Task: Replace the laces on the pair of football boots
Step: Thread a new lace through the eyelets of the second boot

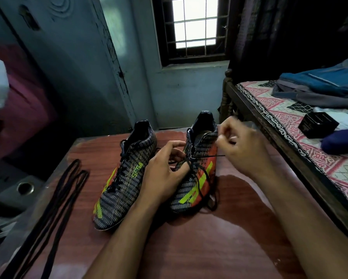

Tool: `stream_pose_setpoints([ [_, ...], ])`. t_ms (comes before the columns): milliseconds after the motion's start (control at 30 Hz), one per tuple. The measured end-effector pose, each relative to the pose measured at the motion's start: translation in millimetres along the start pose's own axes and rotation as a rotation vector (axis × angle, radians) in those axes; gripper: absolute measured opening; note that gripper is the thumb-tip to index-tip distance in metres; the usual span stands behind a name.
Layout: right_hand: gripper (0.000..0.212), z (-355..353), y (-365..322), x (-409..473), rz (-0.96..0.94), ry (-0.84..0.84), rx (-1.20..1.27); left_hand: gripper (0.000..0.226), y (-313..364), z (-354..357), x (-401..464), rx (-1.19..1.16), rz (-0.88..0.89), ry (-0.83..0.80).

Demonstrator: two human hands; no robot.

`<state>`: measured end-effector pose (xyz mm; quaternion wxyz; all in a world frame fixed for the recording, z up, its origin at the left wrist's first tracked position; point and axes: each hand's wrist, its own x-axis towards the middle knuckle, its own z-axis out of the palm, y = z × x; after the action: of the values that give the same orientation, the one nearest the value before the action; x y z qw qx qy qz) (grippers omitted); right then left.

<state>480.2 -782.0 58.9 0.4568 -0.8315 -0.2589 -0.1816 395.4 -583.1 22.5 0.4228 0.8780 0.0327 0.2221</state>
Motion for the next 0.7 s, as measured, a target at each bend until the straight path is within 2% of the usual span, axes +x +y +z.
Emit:
stream_pose_setpoints([
  [33,0.007,0.0,-0.1,-1.4,-0.042,-0.125,-0.157,0.044,0.3,-0.2,-0.4,0.006,0.003,0.001],
  [100,0.014,0.5,-2.0,-4.1,-0.014,-0.357,-0.283,0.043,1.0,-0.4,-1.5,0.019,0.013,0.001],
  [133,0.012,0.4,-1.2,-3.4,0.004,-0.405,-0.289,0.043,1.3,-0.7,-2.0,0.024,0.017,0.002],
  [200,0.012,-3.6,-0.5,0.0,0.003,-0.383,-0.199,0.043,1.6,-1.5,-2.2,0.031,0.019,0.004],
  [267,0.018,-7.4,-2.7,2.3,0.017,-0.272,0.033,0.043,1.7,-1.5,-2.0,0.046,0.015,-0.002],
  [333,0.024,-10.0,-11.9,3.2,0.042,-0.168,0.423,0.043,1.6,-1.9,-2.0,0.053,0.009,-0.004],
  [433,0.036,-13.1,-26.2,0.8,0.136,-0.139,1.006,0.044,1.2,-2.1,-2.2,0.059,0.014,-0.007],
  [533,0.028,-16.8,-26.1,3.6,0.237,-0.009,1.221,0.042,0.9,-2.1,-2.1,0.064,0.018,-0.006],
  [600,0.025,-19.7,-17.8,7.7,0.268,0.171,1.152,0.039,1.2,-2.1,-2.2,0.061,0.017,-0.008],
  [633,0.022,-20.9,-11.6,8.7,0.249,0.261,1.027,0.038,1.7,-2.1,-2.2,0.066,0.02,-0.01],
  [700,0.017,-20.7,0.1,6.8,0.123,0.356,0.559,0.035,3.0,-2.7,-3.1,0.081,0.027,-0.012],
])
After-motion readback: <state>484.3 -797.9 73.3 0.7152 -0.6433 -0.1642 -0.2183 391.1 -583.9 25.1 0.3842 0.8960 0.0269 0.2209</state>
